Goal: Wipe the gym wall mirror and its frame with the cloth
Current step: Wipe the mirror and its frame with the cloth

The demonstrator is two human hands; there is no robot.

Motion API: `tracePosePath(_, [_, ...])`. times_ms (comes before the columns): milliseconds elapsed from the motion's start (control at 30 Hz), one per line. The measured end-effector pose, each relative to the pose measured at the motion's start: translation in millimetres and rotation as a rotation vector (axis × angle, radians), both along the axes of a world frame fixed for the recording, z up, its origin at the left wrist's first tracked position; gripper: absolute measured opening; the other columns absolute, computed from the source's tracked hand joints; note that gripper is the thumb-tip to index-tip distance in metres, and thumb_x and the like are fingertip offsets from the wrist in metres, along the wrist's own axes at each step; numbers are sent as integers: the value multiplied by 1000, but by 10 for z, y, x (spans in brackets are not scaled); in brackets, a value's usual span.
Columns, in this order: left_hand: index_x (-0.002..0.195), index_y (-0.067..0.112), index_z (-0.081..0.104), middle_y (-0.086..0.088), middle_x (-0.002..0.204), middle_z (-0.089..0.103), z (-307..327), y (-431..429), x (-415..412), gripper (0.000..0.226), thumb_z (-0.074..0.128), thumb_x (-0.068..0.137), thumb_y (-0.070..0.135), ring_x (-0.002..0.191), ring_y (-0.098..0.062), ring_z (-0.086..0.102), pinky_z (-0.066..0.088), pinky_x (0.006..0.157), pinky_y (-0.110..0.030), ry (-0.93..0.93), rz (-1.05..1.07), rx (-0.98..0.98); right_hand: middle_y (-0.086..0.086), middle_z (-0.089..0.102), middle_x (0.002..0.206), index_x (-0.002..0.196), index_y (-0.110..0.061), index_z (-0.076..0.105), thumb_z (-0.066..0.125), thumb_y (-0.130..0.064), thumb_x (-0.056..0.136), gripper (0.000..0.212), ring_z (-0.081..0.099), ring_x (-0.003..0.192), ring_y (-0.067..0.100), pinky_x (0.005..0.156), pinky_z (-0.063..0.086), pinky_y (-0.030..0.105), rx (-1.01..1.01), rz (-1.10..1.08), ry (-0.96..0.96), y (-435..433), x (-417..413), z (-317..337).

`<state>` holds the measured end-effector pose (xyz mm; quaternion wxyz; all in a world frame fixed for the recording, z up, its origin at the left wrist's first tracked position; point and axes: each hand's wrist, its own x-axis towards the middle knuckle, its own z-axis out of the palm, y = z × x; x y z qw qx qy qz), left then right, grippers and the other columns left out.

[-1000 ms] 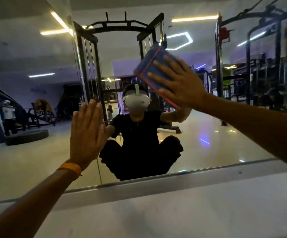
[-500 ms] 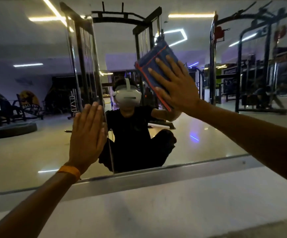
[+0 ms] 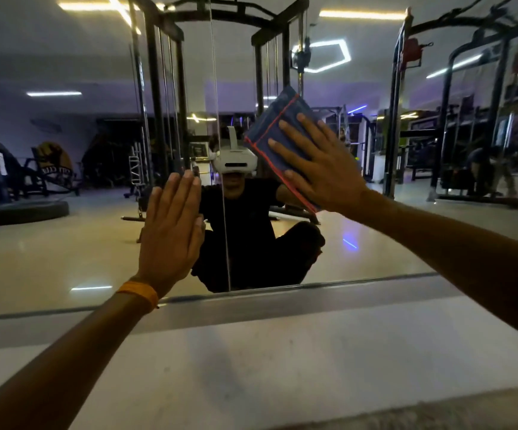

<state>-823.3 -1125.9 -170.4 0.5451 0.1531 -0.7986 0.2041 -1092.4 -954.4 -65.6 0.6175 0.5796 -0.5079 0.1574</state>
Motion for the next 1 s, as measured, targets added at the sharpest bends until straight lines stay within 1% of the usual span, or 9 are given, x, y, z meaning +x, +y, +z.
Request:
tracePosePath(100, [163, 5, 21, -12, 173, 13, -19, 12, -14, 62, 37, 106, 25, 161, -28, 7, 13, 127, -58, 14, -1, 0, 18, 28, 167, 159, -16, 39, 37, -36, 108, 54, 17, 156, 42, 126, 14, 59, -43, 76, -144, -229, 271, -659])
tracePosePath(233, [163, 4, 22, -12, 172, 13, -102, -55, 39, 62, 38, 106, 24, 161, -28, 7, 15, 127, -59, 2, -19, 7, 9, 26, 169, 160, -23, 34, 52, -38, 105, 60, 13, 158, 33, 128, 12, 51, 276, 42, 185, -180, 287, -1693])
tracePosePath(333, [163, 4, 22, -13, 172, 15, -183, -102, 119, 63, 40, 105, 23, 160, -30, 9, 19, 125, -61, -18, -14, -7, 9, 30, 168, 160, -25, 31, 39, -42, 109, 55, 20, 157, 31, 127, 19, 54, 384, 49, 299, -107, 129, -1222])
tracePosePath(467, [163, 5, 23, -13, 172, 16, -208, -142, 207, 63, 40, 105, 21, 160, -30, 10, 18, 126, -60, -33, -12, -14, 17, 26, 168, 161, -18, 33, 30, -40, 110, 55, 20, 156, 39, 127, 13, 57, 16, 4, -31, -162, 250, -225])
tracePosePath(567, [162, 5, 24, -12, 172, 17, -223, -140, 224, 61, 38, 106, 22, 160, -29, 11, 16, 127, -58, -27, -17, -20, 18, 31, 166, 158, -14, 41, 32, -37, 110, 54, 21, 155, 41, 128, 8, 55, -104, 61, -189, -341, 479, -598])
tracePosePath(700, [162, 5, 25, -13, 172, 17, -250, -163, 202, 60, 38, 106, 23, 160, -30, 11, 17, 126, -59, -15, -24, -9, 10, 27, 168, 159, -22, 38, 33, -40, 110, 53, 13, 158, 33, 129, 5, 50, 247, 60, 27, -309, 567, -1691])
tracePosePath(767, [162, 4, 26, -14, 171, 18, -250, -166, 189, 60, 37, 106, 24, 160, -31, 11, 19, 125, -62, -13, -19, -14, 9, 25, 169, 161, -23, 33, 29, -42, 112, 53, 15, 158, 31, 129, 7, 48, 375, 30, 166, -210, 414, -1724])
tracePosePath(833, [162, 4, 26, -15, 171, 17, -260, -126, 162, 62, 38, 106, 26, 160, -33, 11, 18, 124, -63, -2, -2, -10, 11, 27, 168, 161, -23, 29, 25, -42, 113, 52, 17, 157, 32, 129, 10, 49, 363, 42, 183, -88, 221, -1458])
tracePosePath(1000, [162, 6, 25, -16, 172, 15, -266, 42, 78, 64, 40, 103, 28, 160, -34, 7, 2, 129, -56, 62, 72, -26, 19, 17, 170, 164, -21, 13, 31, -30, 109, 58, 8, 158, 39, 129, 3, 54, -22, 35, -281, 295, -286, -1074])
